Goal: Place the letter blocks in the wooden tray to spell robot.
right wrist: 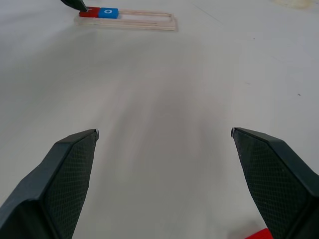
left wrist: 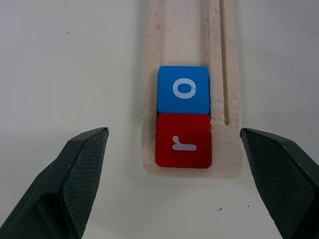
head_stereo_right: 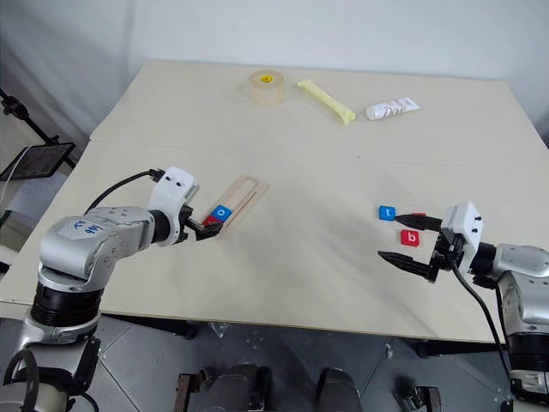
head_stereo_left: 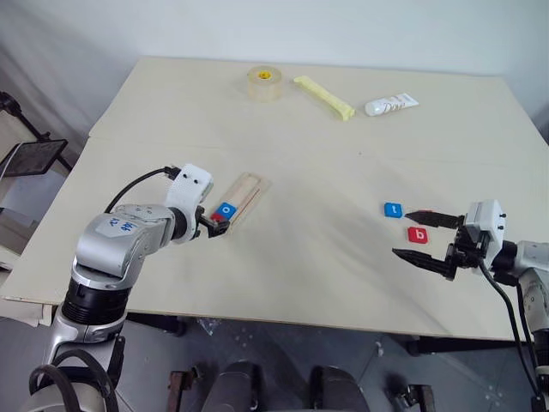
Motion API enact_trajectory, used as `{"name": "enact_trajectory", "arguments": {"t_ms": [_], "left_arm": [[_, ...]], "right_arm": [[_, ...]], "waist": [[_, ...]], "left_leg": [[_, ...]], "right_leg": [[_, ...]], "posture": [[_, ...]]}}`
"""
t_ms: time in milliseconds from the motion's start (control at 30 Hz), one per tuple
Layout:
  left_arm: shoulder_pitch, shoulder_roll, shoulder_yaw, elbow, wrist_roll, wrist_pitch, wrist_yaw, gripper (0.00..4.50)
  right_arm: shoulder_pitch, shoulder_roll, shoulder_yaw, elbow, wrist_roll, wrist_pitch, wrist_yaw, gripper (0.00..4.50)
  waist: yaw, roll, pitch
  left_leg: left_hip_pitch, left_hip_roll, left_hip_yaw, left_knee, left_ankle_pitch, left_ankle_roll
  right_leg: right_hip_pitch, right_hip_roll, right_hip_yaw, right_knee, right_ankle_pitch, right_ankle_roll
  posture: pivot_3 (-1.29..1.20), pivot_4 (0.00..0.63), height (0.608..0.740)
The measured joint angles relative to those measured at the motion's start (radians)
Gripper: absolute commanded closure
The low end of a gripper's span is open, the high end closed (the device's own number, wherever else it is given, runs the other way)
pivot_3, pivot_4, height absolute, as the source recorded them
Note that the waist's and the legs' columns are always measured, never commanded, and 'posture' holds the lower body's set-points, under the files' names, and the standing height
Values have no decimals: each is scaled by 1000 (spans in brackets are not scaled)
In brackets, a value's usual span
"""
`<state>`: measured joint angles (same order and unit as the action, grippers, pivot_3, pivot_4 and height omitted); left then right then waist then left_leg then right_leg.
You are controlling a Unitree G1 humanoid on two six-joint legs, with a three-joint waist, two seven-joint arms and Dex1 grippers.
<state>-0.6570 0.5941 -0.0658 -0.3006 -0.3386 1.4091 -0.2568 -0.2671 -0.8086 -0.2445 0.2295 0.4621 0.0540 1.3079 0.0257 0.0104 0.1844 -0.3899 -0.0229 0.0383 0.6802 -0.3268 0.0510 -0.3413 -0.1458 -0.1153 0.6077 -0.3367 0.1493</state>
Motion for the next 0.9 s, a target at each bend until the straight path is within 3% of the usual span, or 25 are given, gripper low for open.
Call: {"name": "enact_trajectory", "arguments": {"t_ms": [367,533,767,900], "left_arm": [[-20,-4,-65,83,22,-30,-35,0],[-41,-1,-93,111,33,-47,-47,1115],[-37,21,-118,116,48,-99,-79,1117],[-44,126,-212,126,81,-257,-208,1117]], "right_arm": [[19,0,0,-28,1,12,-9,38],[24,0,-1,-33,1,13,-14,0],[48,0,-5,-41,1,13,-21,0],[56,-6,-14,-52,1,13,-27,0]], "waist": [[1,0,0],[1,0,0],[1,0,0],[0,-1,0]], "left_leg": [[0,0,0,0,0,0],[0,0,0,0,0,0],[1,0,0,1,0,0],[0,0,1,0,0,0]], "right_leg": [[0,0,0,0,0,0],[1,0,0,0,0,0],[1,0,1,1,0,0],[0,0,0,0,0,0]], "posture": [[0,150,740],[0,150,740],[0,150,740],[0,150,740]]}}
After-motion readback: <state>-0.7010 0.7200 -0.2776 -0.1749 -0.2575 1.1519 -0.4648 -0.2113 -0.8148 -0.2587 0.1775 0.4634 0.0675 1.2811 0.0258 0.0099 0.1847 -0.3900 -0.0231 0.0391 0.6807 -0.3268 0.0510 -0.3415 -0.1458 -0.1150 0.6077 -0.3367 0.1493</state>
